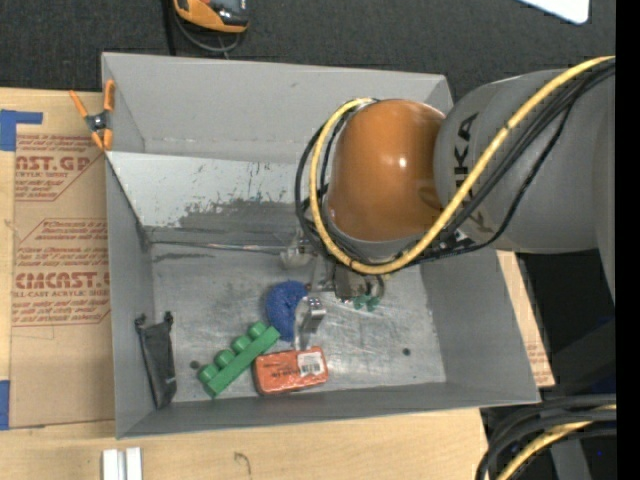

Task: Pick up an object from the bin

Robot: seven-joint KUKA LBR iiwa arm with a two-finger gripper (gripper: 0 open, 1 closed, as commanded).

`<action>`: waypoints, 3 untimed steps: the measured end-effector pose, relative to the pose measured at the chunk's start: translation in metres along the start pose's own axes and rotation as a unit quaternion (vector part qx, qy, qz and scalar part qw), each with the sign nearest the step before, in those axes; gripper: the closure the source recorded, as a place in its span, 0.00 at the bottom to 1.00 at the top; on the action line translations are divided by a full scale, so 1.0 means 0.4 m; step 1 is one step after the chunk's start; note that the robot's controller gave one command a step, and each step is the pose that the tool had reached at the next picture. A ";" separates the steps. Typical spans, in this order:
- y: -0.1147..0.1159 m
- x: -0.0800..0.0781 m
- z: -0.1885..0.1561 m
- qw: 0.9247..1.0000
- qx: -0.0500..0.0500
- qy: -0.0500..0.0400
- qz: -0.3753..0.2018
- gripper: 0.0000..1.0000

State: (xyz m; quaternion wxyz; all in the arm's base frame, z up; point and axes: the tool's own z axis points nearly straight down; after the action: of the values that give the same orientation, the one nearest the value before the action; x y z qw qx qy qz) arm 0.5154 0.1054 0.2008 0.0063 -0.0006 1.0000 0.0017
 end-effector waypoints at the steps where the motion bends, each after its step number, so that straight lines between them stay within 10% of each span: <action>1: -0.066 -0.106 0.290 0.996 0.000 0.002 -0.086 1.00; 2: -0.068 -0.101 0.298 0.996 0.000 0.005 -0.086 0.00; 3: -0.068 -0.101 0.298 0.996 0.000 0.004 -0.086 0.00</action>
Offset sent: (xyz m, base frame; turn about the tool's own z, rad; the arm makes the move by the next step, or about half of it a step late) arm 0.0000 0.0000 0.0000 0.0000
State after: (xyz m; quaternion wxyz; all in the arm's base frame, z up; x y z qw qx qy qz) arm 0.5573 0.0787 0.0822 0.0019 -0.0863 0.9963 0.0011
